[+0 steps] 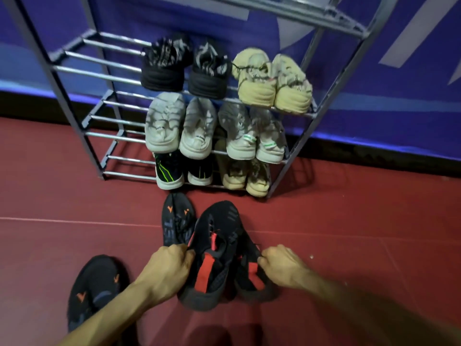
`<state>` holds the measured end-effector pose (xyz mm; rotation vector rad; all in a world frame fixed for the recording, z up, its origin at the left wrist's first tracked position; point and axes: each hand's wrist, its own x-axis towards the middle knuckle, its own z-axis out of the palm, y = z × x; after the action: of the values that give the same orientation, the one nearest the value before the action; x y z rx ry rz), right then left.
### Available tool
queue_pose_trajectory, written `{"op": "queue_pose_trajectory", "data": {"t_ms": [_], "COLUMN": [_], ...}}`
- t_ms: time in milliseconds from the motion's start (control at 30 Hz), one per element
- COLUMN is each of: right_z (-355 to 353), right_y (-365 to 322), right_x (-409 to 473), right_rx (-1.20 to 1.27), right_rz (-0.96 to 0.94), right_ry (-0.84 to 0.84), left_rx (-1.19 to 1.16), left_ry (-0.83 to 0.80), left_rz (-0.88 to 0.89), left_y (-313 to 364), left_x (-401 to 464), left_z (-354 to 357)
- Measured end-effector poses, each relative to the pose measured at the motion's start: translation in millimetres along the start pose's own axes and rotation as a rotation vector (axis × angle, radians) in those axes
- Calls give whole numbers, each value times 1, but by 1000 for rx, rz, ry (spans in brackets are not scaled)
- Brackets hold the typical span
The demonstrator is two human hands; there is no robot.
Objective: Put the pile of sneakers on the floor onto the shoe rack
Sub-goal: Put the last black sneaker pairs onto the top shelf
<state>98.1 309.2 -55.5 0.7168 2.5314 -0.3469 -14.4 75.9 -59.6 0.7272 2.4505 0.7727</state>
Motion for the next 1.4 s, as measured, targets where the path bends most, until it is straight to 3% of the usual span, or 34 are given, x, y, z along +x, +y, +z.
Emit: {"op": "queue_pose_trajectory", "data": {"t_ms": [400,600,800,967,1100,1233,1400], "right_z": [-175,-258,-343,-406,-410,-384,-386], "right_y": [-19,-26,-26,-26,-20,-20,-19], "right_x": [-120,-147,-108,-50,-19,-23,-21], "right_rx": [272,381,425,453,587,428,336], "right_rz": [-206,-175,-99,32,123,-131,-292], "right_ry": [619,830,876,796,746,885,780], "left_rx": [-111,-176,-183,-173,-51,-7,220], "left_ry": [456,584,684,661,579,497,540], "left_rz": [276,345,267,156,60,124,218], "left_y": [108,176,244,285,301,300,288], "left_x": [-57,-49,3,78,116,113,120], "left_z": [-179,-241,-279,-298,-278,-241,-225]}}
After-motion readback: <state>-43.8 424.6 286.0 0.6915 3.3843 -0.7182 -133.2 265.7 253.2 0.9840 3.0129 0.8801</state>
